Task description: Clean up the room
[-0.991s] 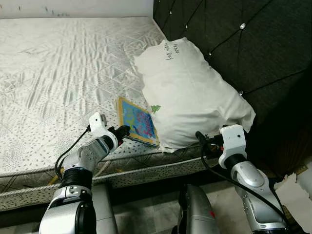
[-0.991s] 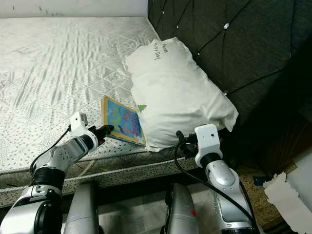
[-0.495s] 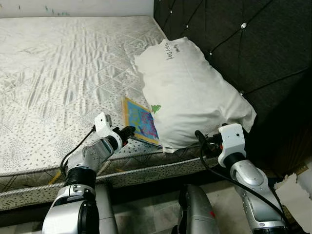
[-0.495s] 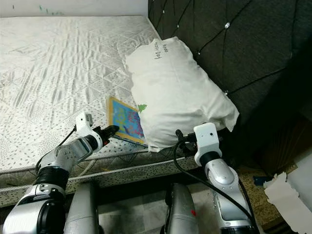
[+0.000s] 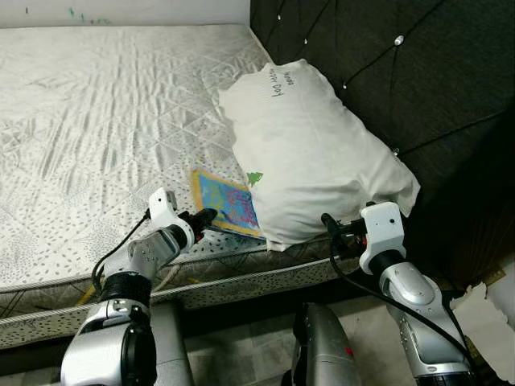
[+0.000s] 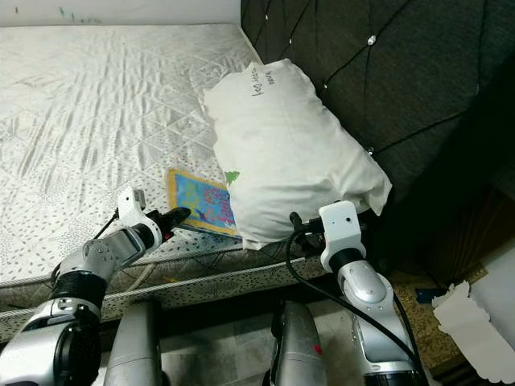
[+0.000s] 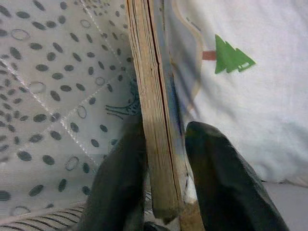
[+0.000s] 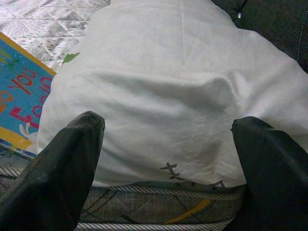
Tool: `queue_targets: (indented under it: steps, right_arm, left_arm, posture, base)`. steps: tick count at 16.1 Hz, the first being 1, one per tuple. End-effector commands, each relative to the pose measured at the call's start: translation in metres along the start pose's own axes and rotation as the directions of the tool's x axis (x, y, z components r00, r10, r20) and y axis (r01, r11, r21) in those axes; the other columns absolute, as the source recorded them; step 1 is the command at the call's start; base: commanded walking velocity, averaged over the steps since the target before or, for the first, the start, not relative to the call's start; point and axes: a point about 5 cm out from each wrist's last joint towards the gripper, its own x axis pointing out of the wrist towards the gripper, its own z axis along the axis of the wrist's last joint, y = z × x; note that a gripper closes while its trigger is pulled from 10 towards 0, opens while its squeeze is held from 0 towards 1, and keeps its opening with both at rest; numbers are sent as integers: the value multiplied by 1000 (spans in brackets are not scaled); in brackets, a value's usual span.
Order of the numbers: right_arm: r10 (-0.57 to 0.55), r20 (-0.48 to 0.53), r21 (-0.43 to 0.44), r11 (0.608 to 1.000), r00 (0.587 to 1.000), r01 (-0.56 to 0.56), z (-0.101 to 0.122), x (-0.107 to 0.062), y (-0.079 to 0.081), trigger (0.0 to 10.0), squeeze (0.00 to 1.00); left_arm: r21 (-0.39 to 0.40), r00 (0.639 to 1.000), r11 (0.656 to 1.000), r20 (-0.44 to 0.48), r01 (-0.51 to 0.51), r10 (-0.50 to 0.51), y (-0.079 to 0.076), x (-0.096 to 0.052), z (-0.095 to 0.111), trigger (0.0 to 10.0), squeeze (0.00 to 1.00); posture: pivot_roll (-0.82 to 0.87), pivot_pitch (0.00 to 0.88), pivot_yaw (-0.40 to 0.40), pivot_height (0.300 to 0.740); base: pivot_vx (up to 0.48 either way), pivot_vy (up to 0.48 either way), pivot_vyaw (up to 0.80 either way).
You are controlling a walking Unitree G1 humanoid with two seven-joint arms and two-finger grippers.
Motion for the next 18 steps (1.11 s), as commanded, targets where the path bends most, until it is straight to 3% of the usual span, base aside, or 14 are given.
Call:
queue_targets:
  steps: [1, 7, 14, 18]
  right_arm:
    - [8, 5, -13, 1000, 1000, -8, 1, 1, -1, 10000, 0]
    - [10, 5, -20, 1000, 1000, -10, 1, 2, -2, 10000, 0]
    - [19, 9, -8, 1000, 1000, -19, 1, 5, 2, 10000, 0]
    - [22, 36, 108, 994, 999, -26, 4, 13, 5, 10000, 0]
  left_arm:
    - [22, 999, 1000, 44, -5, 4, -2, 0, 13, 10000, 1000]
    - [43, 994, 997, 92, -69, 65, 10, -4, 27, 10000, 1000]
    - [132, 993, 987, 87, -96, 85, 13, -2, 20, 10000, 1000]
    - [244, 965, 956, 242, -162, 102, 8, -7, 29, 10000, 1000]
  posture:
    - [-72, 0, -81, 561]
    - [-76, 0, -87, 561]
    - [-66, 0, -77, 561]
    - [-29, 0, -59, 561]
  base:
    - [0, 0, 0]
    - [0, 0, 0]
    - [0, 0, 0]
    - [0, 0, 0]
